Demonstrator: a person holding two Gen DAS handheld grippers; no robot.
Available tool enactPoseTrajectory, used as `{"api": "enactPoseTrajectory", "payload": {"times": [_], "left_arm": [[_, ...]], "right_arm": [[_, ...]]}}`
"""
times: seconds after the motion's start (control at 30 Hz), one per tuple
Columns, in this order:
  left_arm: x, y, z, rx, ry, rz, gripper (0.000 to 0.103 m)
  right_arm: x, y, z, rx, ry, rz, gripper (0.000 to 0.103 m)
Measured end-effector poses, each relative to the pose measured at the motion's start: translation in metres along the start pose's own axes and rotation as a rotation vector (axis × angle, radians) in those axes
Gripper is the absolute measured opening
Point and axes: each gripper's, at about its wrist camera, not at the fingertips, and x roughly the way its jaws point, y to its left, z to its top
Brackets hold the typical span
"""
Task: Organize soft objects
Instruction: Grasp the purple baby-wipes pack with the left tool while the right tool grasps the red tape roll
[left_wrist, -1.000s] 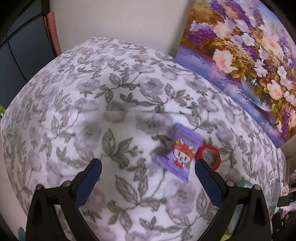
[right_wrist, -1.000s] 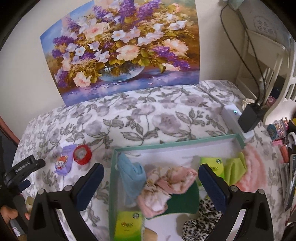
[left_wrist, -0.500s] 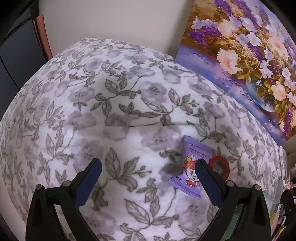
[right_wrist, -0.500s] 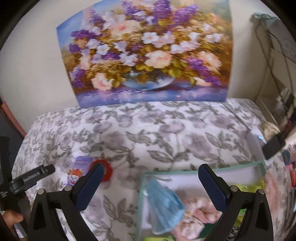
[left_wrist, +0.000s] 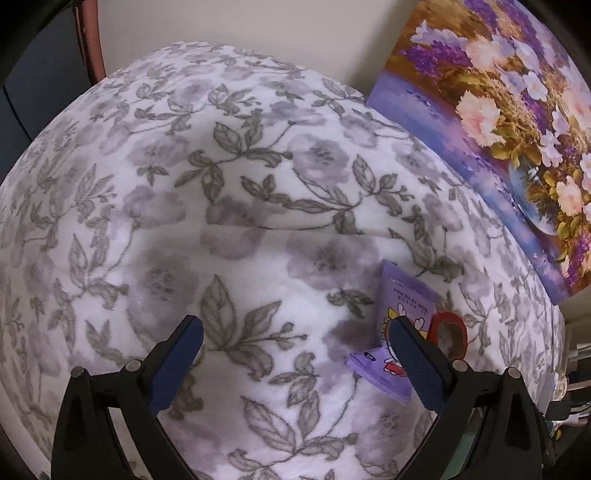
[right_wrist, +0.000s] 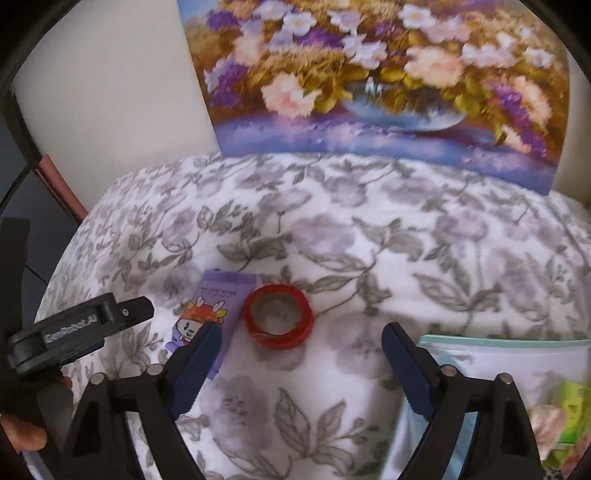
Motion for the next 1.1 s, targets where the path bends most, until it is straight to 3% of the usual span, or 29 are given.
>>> {"api": "enactPoseTrajectory", "payload": {"times": [0.13,0.4,0.53,1.1], "left_arm": [[0.006,-0.003,0.0,-0.011,0.007,-0.031,0.1],[0.023,-0.013,-0.002,-0.035,0.058,-0.146,0.1],[0.026,-0.021,-0.003,-0.016,0.064,-0.128,0.1],[0.029,-0.03,-0.005,0.002,0.079,-0.142,0.1]], "right_arm": [[0.019,0.004,-0.004,-0.017,0.032,0.007,0.079],[0.039,0.013,-0.009,-0.075,0.059,0.011,0.072],[0.045,0.013,-0.008,-0.075,0.058,0.019,0.064],[0.055,0.015,-0.005,-0.058,0.057,0.038,0.059]]}}
